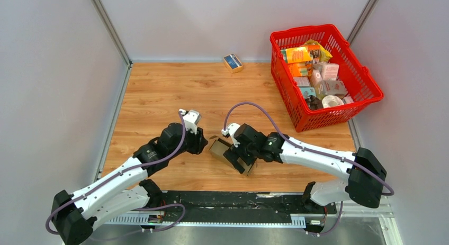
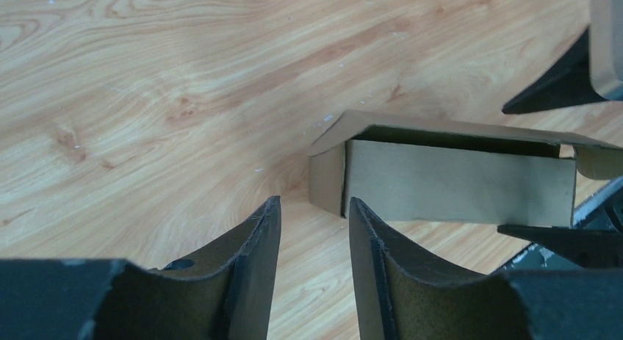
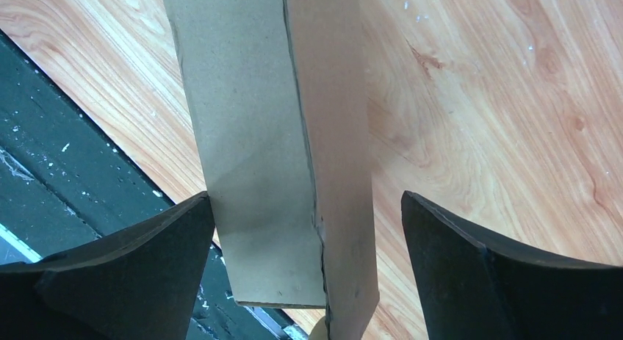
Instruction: Fold the paper box
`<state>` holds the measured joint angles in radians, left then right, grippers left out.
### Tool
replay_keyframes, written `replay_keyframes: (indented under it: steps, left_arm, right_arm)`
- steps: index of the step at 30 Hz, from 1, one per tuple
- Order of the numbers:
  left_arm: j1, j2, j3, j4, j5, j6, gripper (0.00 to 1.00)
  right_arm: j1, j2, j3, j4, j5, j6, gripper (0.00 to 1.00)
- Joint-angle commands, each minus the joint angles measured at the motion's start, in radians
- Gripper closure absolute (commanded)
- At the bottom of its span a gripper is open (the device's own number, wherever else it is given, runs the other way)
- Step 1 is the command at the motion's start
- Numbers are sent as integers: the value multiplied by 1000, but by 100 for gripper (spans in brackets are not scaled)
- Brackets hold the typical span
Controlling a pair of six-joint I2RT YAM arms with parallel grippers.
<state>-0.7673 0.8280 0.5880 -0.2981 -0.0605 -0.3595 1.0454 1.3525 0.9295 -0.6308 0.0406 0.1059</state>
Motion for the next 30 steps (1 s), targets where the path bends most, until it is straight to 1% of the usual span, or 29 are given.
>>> replay_keyframes:
  steps: [1, 2, 3, 4, 5, 7, 8, 9, 11, 12, 14, 17, 19, 20, 21, 22, 24, 28, 30]
  left_arm:
    - [26, -32, -14, 119, -85, -65, 52]
    - [45, -32, -19, 132, -37, -73, 52]
    - [65, -29, -23, 145, 2, -75, 52]
    - [80, -24, -24, 160, 40, -73, 52]
    - [103, -23, -25, 168, 110, -59, 51]
    - [106, 3, -8, 165, 196, -24, 49]
    - [106, 16, 4, 153, 211, 8, 49]
    - [105, 40, 15, 139, 220, 20, 49]
    - [105, 56, 30, 128, 253, 57, 49]
    - [99, 59, 29, 131, 255, 65, 49]
    - [95, 51, 9, 154, 228, 76, 49]
    - [82, 20, -11, 145, 171, 85, 50]
    - [57, -15, -43, 155, 111, 103, 49]
    - [54, -21, -48, 155, 66, 119, 50]
    - [53, -26, -51, 159, 64, 126, 52]
    - [53, -24, -54, 160, 64, 131, 52]
    - [53, -17, -56, 154, -4, 134, 54]
    - [53, -1, -70, 183, -18, 151, 53]
    - [53, 13, -59, 172, -54, 151, 52]
  right_arm:
    - [1, -29, -18, 71, 57, 29, 3]
    - [1, -27, -21, 80, 68, 31, 5]
    - [1, -27, -24, 92, 80, 29, 10]
    - [1, -26, -29, 115, 90, 28, 12]
    - [2, -26, -37, 126, 96, 25, 14]
    - [1, -16, -38, 141, 105, 15, 23]
    - [1, -13, -34, 143, 101, -4, 27]
    - [2, -7, -31, 141, 100, -15, 34]
    - [1, -1, -27, 148, 93, -44, 41]
    - [1, 0, -29, 152, 75, -81, 47]
    - [-4, 5, -34, 164, 70, -101, 49]
    - [-33, 26, -31, 168, 6, -101, 49]
    - [-41, 46, -24, 166, -22, -139, 50]
    - [-42, 54, -21, 166, -24, -144, 50]
    - [-44, 69, -18, 160, -65, -150, 50]
    - [-48, 79, -3, 149, -79, -164, 50]
    - [-59, 102, 14, 131, -113, -178, 51]
    - [-74, 131, 46, 96, -171, -221, 51]
    - [-85, 140, 52, 86, -200, -239, 50]
